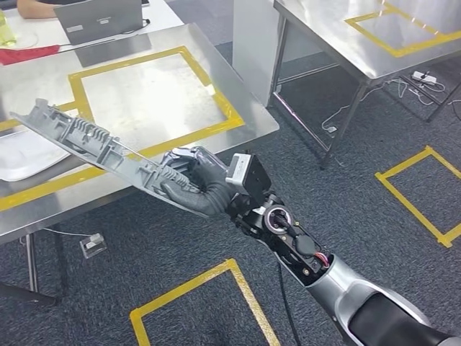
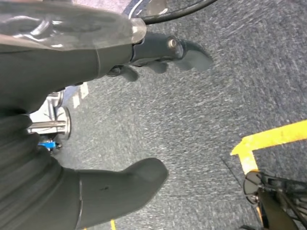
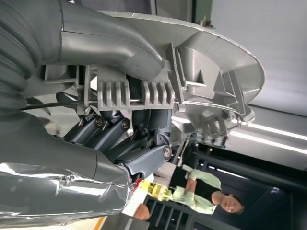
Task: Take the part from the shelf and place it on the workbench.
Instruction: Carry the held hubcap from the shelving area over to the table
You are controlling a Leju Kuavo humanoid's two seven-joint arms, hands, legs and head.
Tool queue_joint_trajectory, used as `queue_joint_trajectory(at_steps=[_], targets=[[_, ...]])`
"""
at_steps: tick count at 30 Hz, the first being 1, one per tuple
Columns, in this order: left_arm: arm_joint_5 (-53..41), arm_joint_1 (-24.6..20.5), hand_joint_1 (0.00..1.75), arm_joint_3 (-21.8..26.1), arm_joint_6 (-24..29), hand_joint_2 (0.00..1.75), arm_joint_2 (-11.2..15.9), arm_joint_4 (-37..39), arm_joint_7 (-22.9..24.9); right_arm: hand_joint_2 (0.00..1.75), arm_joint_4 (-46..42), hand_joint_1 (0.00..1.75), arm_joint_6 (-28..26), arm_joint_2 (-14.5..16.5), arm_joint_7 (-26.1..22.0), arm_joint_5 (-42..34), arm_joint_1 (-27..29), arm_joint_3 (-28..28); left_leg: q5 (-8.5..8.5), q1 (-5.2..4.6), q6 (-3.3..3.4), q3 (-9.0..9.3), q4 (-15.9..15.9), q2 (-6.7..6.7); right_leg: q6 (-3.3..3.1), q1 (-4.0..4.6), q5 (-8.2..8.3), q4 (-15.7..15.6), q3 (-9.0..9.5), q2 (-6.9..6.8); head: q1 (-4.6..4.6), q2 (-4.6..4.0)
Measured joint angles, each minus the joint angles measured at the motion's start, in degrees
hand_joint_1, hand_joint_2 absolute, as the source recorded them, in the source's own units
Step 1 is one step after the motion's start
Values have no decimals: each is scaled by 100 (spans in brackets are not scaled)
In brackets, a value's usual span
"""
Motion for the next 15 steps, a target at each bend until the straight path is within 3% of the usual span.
queue_joint_trajectory(at_steps=[1,3,4,5,6,8,10,12,15], targets=[[1,0,0,0,2,175,-2,0,-5,175,9,175,-2,0,-4,1,-18,0,-11,8,28,18,-6,0,25,-8,-145,290,-135,0,31,0],[5,0,0,0,8,175,-1,0,-10,175,43,175,-4,0,-17,15,-46,1,-41,-1,67,43,-3,-6,55,-16,-478,1135,-577,0,98,0],[7,0,0,0,12,175,1,0,-10,175,68,175,-4,0,-23,23,-51,2,-58,-8,77,61,-2,-12,60,-18,-564,1481,-784,0,120,0],[9,0,0,1,13,175,3,0,-9,175,92,175,-3,0,-30,33,-52,4,-78,-16,81,88,-2,-22,54,-19,-535,1623,-898,0,138,0],[11,1,0,1,14,175,4,0,-7,175,114,175,-2,0,-37,50,-53,5,-101,-23,80,124,-2,-36,38,-17,-385,1527,-895,0,156,0],[16,1,0,2,16,175,0,0,-2,175,157,175,6,0,-55,100,-69,9,-157,-34,64,218,-7,-63,-33,1,130,773,-617,6,195,0],[25,-6,0,2,26,175,-11,-1,7,175,204,175,26,7,-89,147,-98,19,-198,-52,29,265,-9,-79,-104,42,430,77,-328,13,208,0],[33,-15,0,2,44,175,-19,-1,15,175,255,175,52,28,-140,199,-117,43,-207,-57,-19,266,-31,-85,-135,74,417,-125,-242,19,202,0],[38,-22,0,2,79,175,-16,-1,18,175,334,175,67,86,-202,262,-126,83,-290,-67,-103,253,56,-66,-193,25,421,-252,-146,14,167,0]])
